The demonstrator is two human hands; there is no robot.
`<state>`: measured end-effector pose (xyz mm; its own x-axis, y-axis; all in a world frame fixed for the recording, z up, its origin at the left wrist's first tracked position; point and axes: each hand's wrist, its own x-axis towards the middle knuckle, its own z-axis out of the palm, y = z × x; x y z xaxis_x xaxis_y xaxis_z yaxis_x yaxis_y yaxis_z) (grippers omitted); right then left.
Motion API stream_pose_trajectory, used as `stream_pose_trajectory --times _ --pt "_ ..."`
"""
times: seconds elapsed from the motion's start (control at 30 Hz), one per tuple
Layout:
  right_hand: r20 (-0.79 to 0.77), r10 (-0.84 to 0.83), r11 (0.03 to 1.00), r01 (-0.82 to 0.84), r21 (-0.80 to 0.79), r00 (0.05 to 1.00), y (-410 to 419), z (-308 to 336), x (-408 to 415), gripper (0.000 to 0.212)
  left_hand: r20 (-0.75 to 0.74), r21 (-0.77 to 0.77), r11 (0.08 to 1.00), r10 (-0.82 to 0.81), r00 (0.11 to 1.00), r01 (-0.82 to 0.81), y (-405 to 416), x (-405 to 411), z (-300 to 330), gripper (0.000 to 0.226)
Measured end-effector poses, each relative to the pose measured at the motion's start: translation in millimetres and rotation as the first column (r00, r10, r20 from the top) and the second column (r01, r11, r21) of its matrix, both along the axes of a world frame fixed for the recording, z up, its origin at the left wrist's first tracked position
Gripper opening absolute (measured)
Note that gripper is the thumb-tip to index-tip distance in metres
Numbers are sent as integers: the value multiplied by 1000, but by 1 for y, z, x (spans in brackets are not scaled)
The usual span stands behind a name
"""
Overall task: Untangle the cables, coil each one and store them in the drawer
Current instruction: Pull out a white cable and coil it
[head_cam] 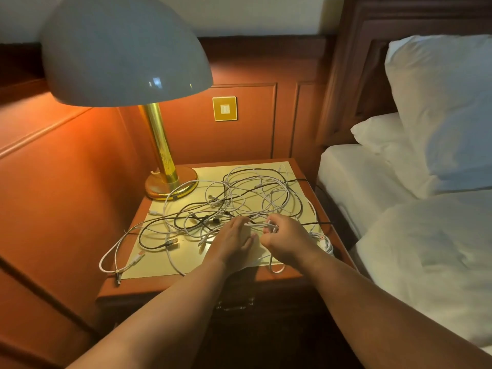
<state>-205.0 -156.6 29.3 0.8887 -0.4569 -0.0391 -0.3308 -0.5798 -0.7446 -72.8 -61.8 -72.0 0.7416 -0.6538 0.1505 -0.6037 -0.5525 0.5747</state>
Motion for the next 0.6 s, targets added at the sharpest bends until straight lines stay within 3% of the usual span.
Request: stream_pose_trajectory --times 0.07,0.13,0.23,0.4,0.6 --pt "122 -10 970 -20 242 992 -2 -3 -5 28 -2 -18 1000 -3 1000 3 0 1 -2 46" --pt "238 -7 863 -114 492 971 -4 -6 -9 43 -6 -23 1000 1 1000 -1 1 1 -2 49" --pt "380 -95 718 -201 666 920 -4 -7 -11 27 -15 -36 999 11 1000 -12 1 0 -3 51" --pt "474 -287 612 -221 759 832 -7 5 -6 16 -46 -14 999 29 999 -30 1 3 -4 48" --pt "265 -256 748 17 664 930 -3 15 -6 17 -9 -45 999 -15 1000 15 2 5 -5 38"
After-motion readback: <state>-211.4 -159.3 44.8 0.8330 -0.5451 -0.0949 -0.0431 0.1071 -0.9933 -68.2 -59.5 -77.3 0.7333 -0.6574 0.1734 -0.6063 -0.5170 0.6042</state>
